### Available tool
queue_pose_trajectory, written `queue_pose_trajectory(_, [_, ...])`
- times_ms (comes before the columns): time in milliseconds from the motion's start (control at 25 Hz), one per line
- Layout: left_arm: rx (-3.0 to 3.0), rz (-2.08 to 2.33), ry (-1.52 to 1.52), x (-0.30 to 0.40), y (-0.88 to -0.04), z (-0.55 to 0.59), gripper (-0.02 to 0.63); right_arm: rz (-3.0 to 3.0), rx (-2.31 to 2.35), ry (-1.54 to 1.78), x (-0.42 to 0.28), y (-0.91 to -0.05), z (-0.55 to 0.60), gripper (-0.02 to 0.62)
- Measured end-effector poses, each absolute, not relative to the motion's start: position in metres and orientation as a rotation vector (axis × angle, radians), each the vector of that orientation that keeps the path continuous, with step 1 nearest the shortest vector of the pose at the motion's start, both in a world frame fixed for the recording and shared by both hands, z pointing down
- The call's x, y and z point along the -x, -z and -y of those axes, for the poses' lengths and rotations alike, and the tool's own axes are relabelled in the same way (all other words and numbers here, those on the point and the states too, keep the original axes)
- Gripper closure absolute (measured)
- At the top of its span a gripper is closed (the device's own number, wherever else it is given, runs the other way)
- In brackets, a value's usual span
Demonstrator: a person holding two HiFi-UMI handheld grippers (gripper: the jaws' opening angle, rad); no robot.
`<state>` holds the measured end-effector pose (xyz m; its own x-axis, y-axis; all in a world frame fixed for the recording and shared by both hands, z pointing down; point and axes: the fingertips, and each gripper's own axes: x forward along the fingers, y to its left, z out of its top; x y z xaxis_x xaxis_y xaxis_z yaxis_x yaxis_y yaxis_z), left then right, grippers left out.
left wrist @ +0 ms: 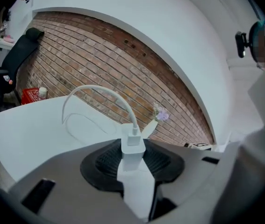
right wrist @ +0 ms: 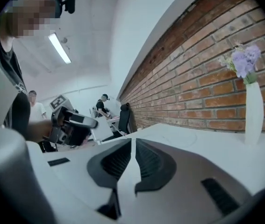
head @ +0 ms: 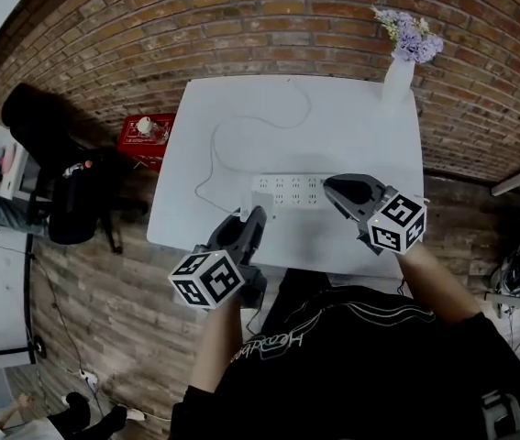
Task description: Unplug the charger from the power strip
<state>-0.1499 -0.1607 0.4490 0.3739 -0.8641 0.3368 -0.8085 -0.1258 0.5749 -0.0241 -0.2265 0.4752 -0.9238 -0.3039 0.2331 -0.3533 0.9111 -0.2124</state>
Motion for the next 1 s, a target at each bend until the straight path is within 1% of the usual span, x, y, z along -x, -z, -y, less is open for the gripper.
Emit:
queue_pose_trajectory(80, [-1.945,1.42,0.107,0.147,-0.443,0.15,0.47,2.906,-0.476,-0.389,0.021,-0.452,0.208,0.584])
queue_pose_trajectory(280, [-1.953,1.396,0.074,0.144,-0.432,0.124,0.471,3.019,-0.471,-0.627,0.014,-0.409,0.172,0.594])
queue_pose_trajectory(360, [-1.978,1.376,0.056,0.144,-0.423,0.114,0.47,3.023,-0.477,-0.666,0.015,-0.399,0.158,0.596])
queue_pose_trajectory(760, [-2.128,1.285,0.024,0.17,-0.379,0.067,0.471,3.05,-0.57,-0.624,0.046,-0.363,0.098,0.598])
queue_pose_trajectory(1000, [-2.168,1.234,0.022,0.178,-0.376,0.054,0.47,3.035,-0.644,-0.57,0.056,-0.37,0.071,0.598])
